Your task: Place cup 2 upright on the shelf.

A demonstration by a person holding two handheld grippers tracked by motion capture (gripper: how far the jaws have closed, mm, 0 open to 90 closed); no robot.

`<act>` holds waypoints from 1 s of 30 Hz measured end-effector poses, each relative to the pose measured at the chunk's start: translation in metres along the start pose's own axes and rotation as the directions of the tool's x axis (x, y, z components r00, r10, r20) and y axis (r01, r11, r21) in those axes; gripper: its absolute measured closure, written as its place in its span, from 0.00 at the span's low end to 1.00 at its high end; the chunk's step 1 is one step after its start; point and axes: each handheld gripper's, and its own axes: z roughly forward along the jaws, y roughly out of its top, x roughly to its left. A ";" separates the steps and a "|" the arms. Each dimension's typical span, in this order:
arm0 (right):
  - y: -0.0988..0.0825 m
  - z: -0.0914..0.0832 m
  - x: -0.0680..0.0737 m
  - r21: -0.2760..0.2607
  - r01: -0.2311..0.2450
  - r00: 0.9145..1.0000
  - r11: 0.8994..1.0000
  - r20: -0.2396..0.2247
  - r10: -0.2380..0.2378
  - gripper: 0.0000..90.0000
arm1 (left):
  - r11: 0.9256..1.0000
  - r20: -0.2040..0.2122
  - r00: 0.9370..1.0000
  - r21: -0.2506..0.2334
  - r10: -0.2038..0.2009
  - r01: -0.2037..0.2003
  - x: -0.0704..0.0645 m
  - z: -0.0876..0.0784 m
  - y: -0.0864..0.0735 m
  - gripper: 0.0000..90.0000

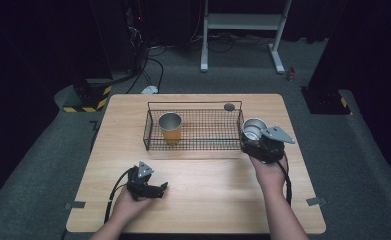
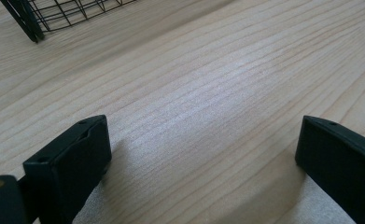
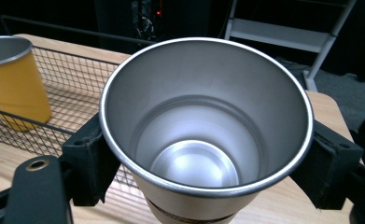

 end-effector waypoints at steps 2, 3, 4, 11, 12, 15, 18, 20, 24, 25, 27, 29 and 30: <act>0.005 0.003 0.004 -0.001 0.008 1.000 1.000 -0.005 -0.008 0.21 | 1.000 0.000 1.000 -0.001 0.000 0.000 0.000 0.000 0.000 0.04; 0.007 0.004 0.005 -0.001 0.008 1.000 1.000 -0.008 -0.008 0.21 | 1.000 0.000 1.000 -0.001 0.000 0.000 0.000 0.000 0.000 0.04; 0.011 0.007 0.008 0.002 0.009 1.000 1.000 -0.013 -0.009 0.21 | 1.000 0.000 1.000 -0.001 0.002 -0.002 0.000 0.000 0.000 0.05; 0.027 0.021 0.018 0.000 0.021 0.999 1.000 -0.034 -0.021 0.21 | 1.000 0.000 1.000 -0.004 0.001 -0.001 0.000 -0.001 -0.001 0.05; 0.029 0.023 0.021 0.002 0.020 0.999 1.000 -0.038 -0.020 0.21 | 1.000 0.000 1.000 -0.005 0.000 0.000 0.000 -0.001 -0.001 0.06; 0.033 0.028 0.024 0.004 0.027 0.999 1.000 -0.047 -0.027 0.21 | 1.000 -0.001 1.000 -0.004 0.003 -0.003 0.001 -0.001 -0.001 0.06; 0.038 0.032 0.026 -0.001 0.027 0.998 1.000 -0.051 -0.027 0.21 | 1.000 -0.001 1.000 -0.001 0.005 -0.005 0.001 -0.001 -0.001 0.06; 0.041 0.036 0.028 -0.003 0.031 0.998 1.000 -0.049 -0.031 0.21 | 1.000 -0.001 1.000 -0.002 0.005 -0.005 0.001 -0.001 -0.001 0.06; 0.046 0.043 0.031 0.005 0.034 0.998 0.999 -0.052 -0.034 0.21 | 1.000 0.000 1.000 -0.004 0.004 -0.004 0.001 -0.001 -0.001 0.06; 0.048 0.045 0.033 0.006 0.043 0.998 0.999 -0.054 -0.043 0.21 | 1.000 0.002 1.000 -0.003 0.005 -0.005 0.001 -0.001 -0.001 0.06; 0.050 0.050 0.035 0.006 0.051 0.997 0.999 -0.055 -0.051 0.21 | 1.000 0.001 1.000 -0.002 0.006 -0.006 0.001 -0.001 -0.001 0.06; 0.053 0.056 0.037 0.015 0.051 0.997 0.999 -0.057 -0.050 0.21 | 1.000 0.002 1.000 -0.002 0.005 -0.005 0.001 -0.001 -0.001 0.06; 0.054 0.060 0.038 0.020 0.048 0.997 0.999 -0.058 -0.046 0.21 | 1.000 0.002 1.000 -0.003 0.006 -0.006 0.001 -0.001 -0.001 0.06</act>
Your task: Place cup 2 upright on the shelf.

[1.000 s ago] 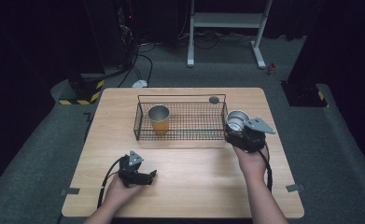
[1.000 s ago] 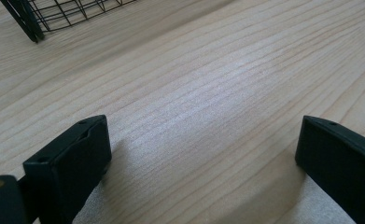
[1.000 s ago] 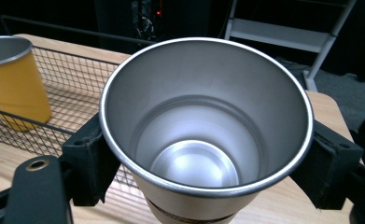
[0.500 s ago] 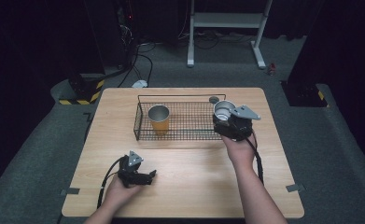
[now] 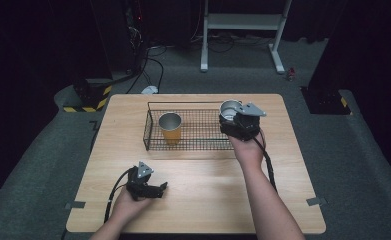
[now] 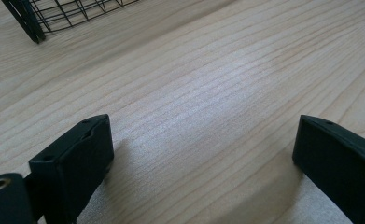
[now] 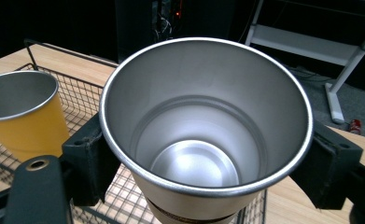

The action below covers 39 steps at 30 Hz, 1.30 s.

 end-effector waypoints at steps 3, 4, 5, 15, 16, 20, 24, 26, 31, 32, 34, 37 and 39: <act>0.002 0.011 0.002 0.008 -0.012 1.000 1.000 -0.006 0.012 0.21 | 1.000 0.000 1.000 0.003 0.001 -0.001 0.000 0.000 0.000 0.06; 0.003 0.015 0.003 0.017 -0.010 1.000 1.000 -0.008 0.010 0.21 | 1.000 0.000 1.000 0.002 0.000 0.000 0.000 0.000 0.000 0.06; 0.004 0.019 0.005 0.031 -0.005 1.000 0.999 -0.009 0.005 0.21 | 1.000 0.001 1.000 0.000 0.000 0.000 0.000 0.000 0.000 0.06; 0.004 0.045 0.014 0.068 0.000 1.000 0.998 -0.014 0.001 0.21 | 1.000 0.000 1.000 -0.002 0.002 -0.002 0.000 0.002 0.001 0.06; 0.002 0.047 0.014 0.075 -0.005 1.000 0.997 -0.017 0.006 0.21 | 1.000 0.000 1.000 -0.002 0.002 -0.002 0.000 0.002 0.001 0.06; -0.007 0.056 0.016 0.106 -0.014 1.000 0.994 -0.020 0.016 0.21 | 1.000 -0.002 1.000 -0.002 -0.002 0.002 0.000 0.002 0.001 0.06; -0.016 0.066 0.016 0.152 -0.026 1.000 0.988 -0.013 0.028 0.21 | 1.000 -0.001 1.000 -0.002 -0.002 0.002 0.000 0.001 0.001 0.07; -0.019 0.070 0.015 0.168 -0.019 1.000 0.986 -0.015 0.022 0.21 | 1.000 -0.001 1.000 -0.005 -0.003 0.003 0.000 0.001 0.001 0.07; -0.024 0.073 0.019 0.194 -0.014 1.000 0.981 -0.007 0.016 0.21 | 1.000 -0.002 1.000 -0.003 -0.002 0.002 0.000 0.001 0.001 0.07; -0.025 0.074 0.020 0.196 -0.009 1.000 0.981 -0.006 0.010 0.21 | 1.000 -0.002 1.000 -0.003 -0.003 0.003 0.000 0.001 0.001 0.07; -0.026 0.075 0.019 0.202 -0.008 1.000 0.979 -0.011 0.010 0.21 | 1.000 -0.003 1.000 -0.003 -0.003 0.003 0.000 0.001 0.001 0.07; -0.028 0.078 0.018 0.217 -0.009 1.000 0.976 -0.013 0.012 0.21 | 1.000 -0.005 1.000 -0.003 -0.002 0.002 0.000 0.001 0.001 0.07; -0.030 0.079 0.017 0.223 -0.019 1.000 0.975 -0.010 0.022 0.21 | 1.000 -0.003 1.000 -0.003 -0.005 0.005 -0.001 0.002 0.001 0.07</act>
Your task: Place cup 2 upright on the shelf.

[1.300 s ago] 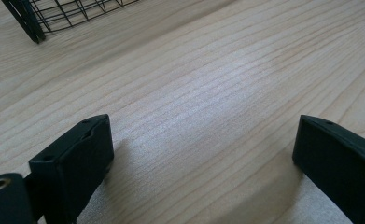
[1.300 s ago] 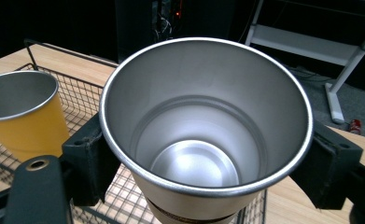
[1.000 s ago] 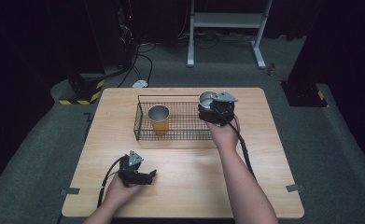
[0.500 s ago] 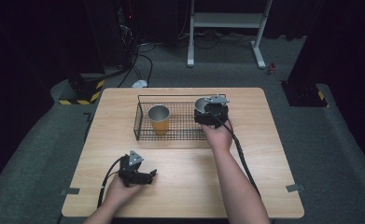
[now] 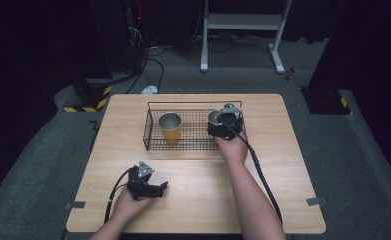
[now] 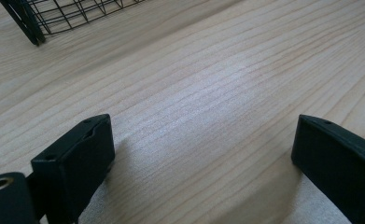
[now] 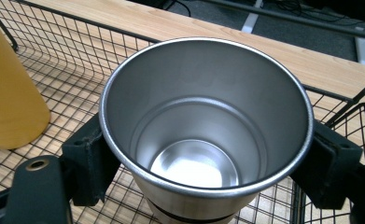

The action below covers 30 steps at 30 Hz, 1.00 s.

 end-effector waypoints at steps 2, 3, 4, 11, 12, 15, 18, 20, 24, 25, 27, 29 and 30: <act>-0.002 0.003 -0.002 0.008 0.004 1.000 1.000 -0.002 -0.004 0.21 | 1.000 0.000 1.000 0.000 0.000 0.000 0.000 0.000 0.000 0.07; -0.003 0.004 -0.002 0.016 -0.006 1.000 1.000 -0.003 0.006 0.21 | 1.000 0.000 1.000 0.000 0.000 0.000 0.000 0.000 0.000 0.07; -0.004 0.006 -0.002 0.025 -0.014 1.000 1.000 -0.008 0.015 0.21 | 1.000 0.000 1.000 0.000 0.000 0.000 0.000 0.000 0.000 0.07; -0.011 0.015 -0.003 0.068 -0.028 0.999 0.997 -0.015 0.029 0.21 | 1.000 -0.001 1.000 0.000 0.001 -0.001 0.000 0.000 0.000 0.07; -0.011 0.016 -0.003 0.073 -0.029 0.999 0.997 -0.019 0.030 0.21 | 1.000 0.000 1.000 0.000 0.001 -0.001 0.000 0.000 0.000 0.07; -0.012 0.018 -0.003 0.081 -0.023 1.000 0.996 -0.017 0.025 0.21 | 1.000 -0.001 1.000 0.000 0.000 0.000 0.000 0.000 0.000 0.07; -0.012 0.019 -0.004 0.080 -0.026 0.999 0.996 -0.018 0.028 0.21 | 1.000 -0.001 1.000 0.000 0.002 -0.002 0.000 0.000 0.000 0.07; -0.012 0.019 -0.003 0.080 -0.007 1.000 0.997 -0.017 0.009 0.21 | 1.000 -0.001 1.000 0.000 0.002 -0.002 0.000 0.000 0.000 0.07; -0.011 0.019 -0.002 0.087 -0.005 1.000 0.996 -0.021 0.007 0.20 | 1.000 -0.001 1.000 -0.005 -0.006 0.006 0.000 0.000 0.000 0.07; -0.012 0.019 -0.003 0.084 -0.006 1.000 0.996 -0.023 0.008 0.20 | 1.000 -0.001 1.000 -0.005 -0.006 0.006 0.000 0.000 0.000 0.07; -0.012 0.019 -0.002 0.087 -0.003 1.000 0.996 -0.019 0.005 0.17 | 1.000 -0.001 1.000 -0.005 -0.007 0.007 0.000 0.000 0.000 0.08; -0.011 0.018 -0.001 0.091 0.002 1.000 0.996 -0.024 0.000 0.15 | 1.000 -0.002 1.000 -0.006 -0.007 0.007 0.000 0.000 0.000 0.08; -0.011 0.017 -0.001 0.094 0.000 1.000 0.996 -0.029 0.003 0.14 | 1.000 -0.002 1.000 -0.005 -0.007 0.007 0.000 0.000 0.000 0.08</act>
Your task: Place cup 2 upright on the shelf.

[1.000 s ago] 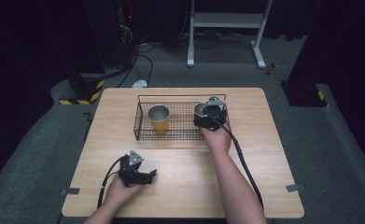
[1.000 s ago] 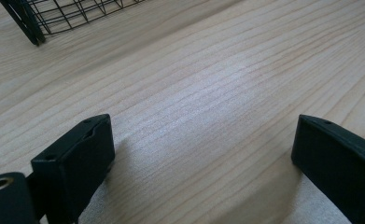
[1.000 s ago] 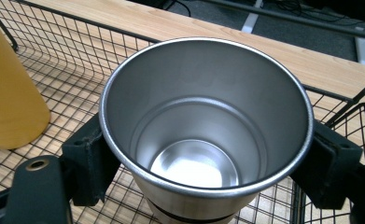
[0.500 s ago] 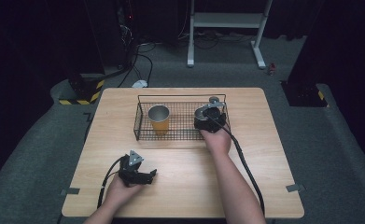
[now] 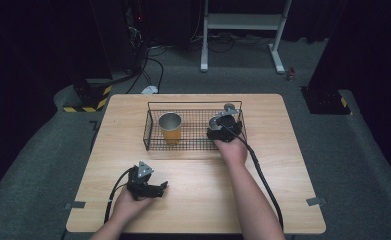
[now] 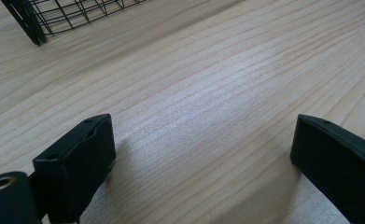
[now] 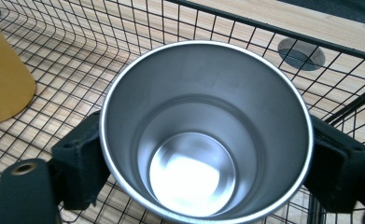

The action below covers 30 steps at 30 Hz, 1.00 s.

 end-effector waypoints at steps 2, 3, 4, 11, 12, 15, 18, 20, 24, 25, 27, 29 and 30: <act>0.001 -0.001 -0.001 -0.007 0.007 1.000 1.000 -0.009 -0.007 0.12 | 1.000 0.001 1.000 0.001 0.000 0.000 0.000 0.000 0.000 0.08; 0.001 -0.002 -0.001 -0.009 0.006 1.000 1.000 -0.006 -0.007 0.10 | 1.000 0.000 1.000 0.000 0.000 0.000 0.000 0.000 0.000 0.08; 0.002 -0.003 -0.001 -0.016 0.004 1.000 1.000 -0.004 -0.005 0.09 | 1.000 0.000 1.000 0.000 0.000 0.000 0.000 0.000 0.000 0.08; 0.004 -0.016 -0.002 -0.062 -0.003 1.000 0.998 -0.008 0.002 0.08 | 1.000 -0.001 1.000 -0.001 0.002 -0.002 0.000 0.000 0.000 0.08; 0.005 -0.019 -0.002 -0.071 0.003 1.000 0.997 -0.001 -0.004 0.08 | 1.000 0.000 1.000 0.000 -0.001 0.001 0.000 0.000 0.000 0.08; 0.004 -0.029 -0.002 -0.110 -0.004 1.000 0.994 -0.003 0.003 0.08 | 1.000 -0.002 1.000 0.000 0.003 -0.003 0.000 0.000 0.000 0.08; 0.002 -0.038 -0.004 -0.126 0.000 1.000 0.992 -0.004 0.000 0.08 | 1.000 -0.001 1.000 -0.001 0.002 -0.002 0.000 0.000 0.000 0.08; -0.001 -0.045 -0.005 -0.141 -0.005 1.000 0.990 -0.011 0.003 0.08 | 1.000 -0.001 1.000 -0.002 0.001 -0.001 0.000 0.000 0.000 0.08; -0.008 -0.056 -0.007 -0.167 0.001 1.000 0.986 -0.015 -0.004 0.08 | 1.000 -0.001 1.000 -0.002 0.001 -0.001 0.000 0.000 0.000 0.08; -0.010 -0.058 -0.007 -0.173 0.002 1.000 0.985 -0.013 -0.004 0.08 | 1.000 -0.001 1.000 -0.002 0.002 -0.002 0.000 0.000 0.000 0.08; -0.015 -0.065 -0.009 -0.186 0.006 1.000 0.983 -0.004 -0.007 0.08 | 1.000 -0.001 1.000 -0.001 0.001 -0.001 0.000 0.000 0.000 0.08; -0.021 -0.071 -0.010 -0.191 0.001 1.000 0.982 -0.010 -0.003 0.08 | 1.000 -0.001 1.000 -0.002 0.000 0.000 0.000 0.000 0.000 0.08; -0.025 -0.074 -0.011 -0.197 0.006 1.000 0.980 -0.012 -0.009 0.08 | 1.000 -0.001 1.000 -0.001 0.001 -0.001 0.000 0.000 0.000 0.08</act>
